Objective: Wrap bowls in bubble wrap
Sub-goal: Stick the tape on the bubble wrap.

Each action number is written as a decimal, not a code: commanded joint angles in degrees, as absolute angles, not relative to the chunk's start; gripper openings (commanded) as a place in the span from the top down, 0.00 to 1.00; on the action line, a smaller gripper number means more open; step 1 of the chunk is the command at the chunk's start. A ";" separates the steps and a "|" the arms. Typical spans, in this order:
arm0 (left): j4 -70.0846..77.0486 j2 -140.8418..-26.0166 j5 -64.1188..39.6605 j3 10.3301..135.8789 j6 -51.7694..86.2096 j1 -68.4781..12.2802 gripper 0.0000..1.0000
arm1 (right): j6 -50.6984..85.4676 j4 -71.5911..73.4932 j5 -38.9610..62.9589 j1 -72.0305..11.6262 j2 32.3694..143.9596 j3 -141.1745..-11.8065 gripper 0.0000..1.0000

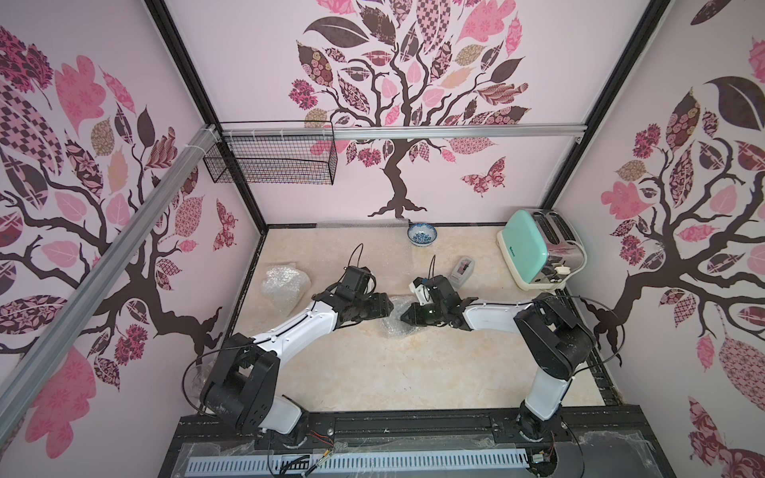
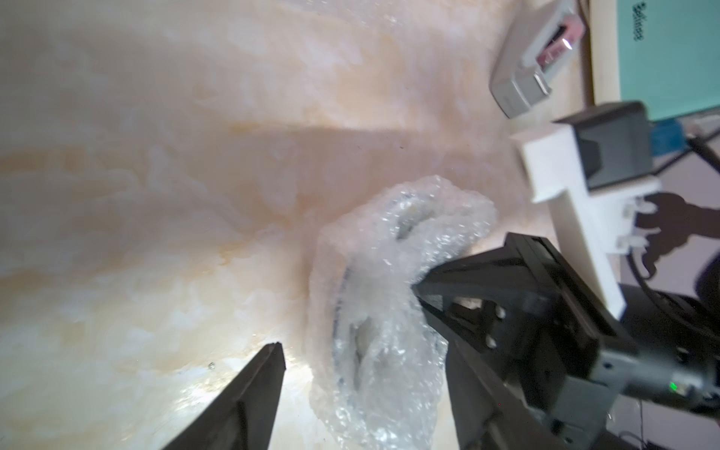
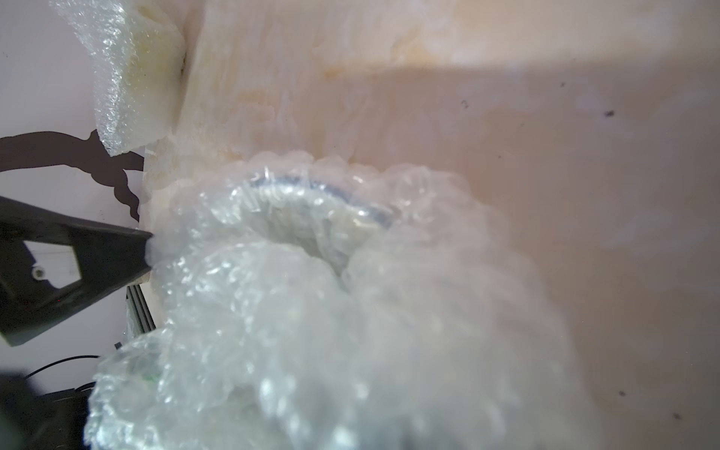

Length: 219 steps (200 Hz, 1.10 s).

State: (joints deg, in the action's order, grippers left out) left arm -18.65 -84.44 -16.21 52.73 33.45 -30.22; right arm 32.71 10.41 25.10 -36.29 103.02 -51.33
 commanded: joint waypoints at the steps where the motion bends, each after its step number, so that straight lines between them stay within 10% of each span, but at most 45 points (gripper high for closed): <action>1: -14.00 -86.97 -21.17 51.91 30.59 -30.11 0.20 | 31.90 6.42 24.06 -36.21 103.93 -51.34 1.00; 219: -10.27 -103.25 -21.19 54.98 30.52 -29.97 0.36 | 31.86 6.76 24.86 -36.22 104.34 -50.95 1.00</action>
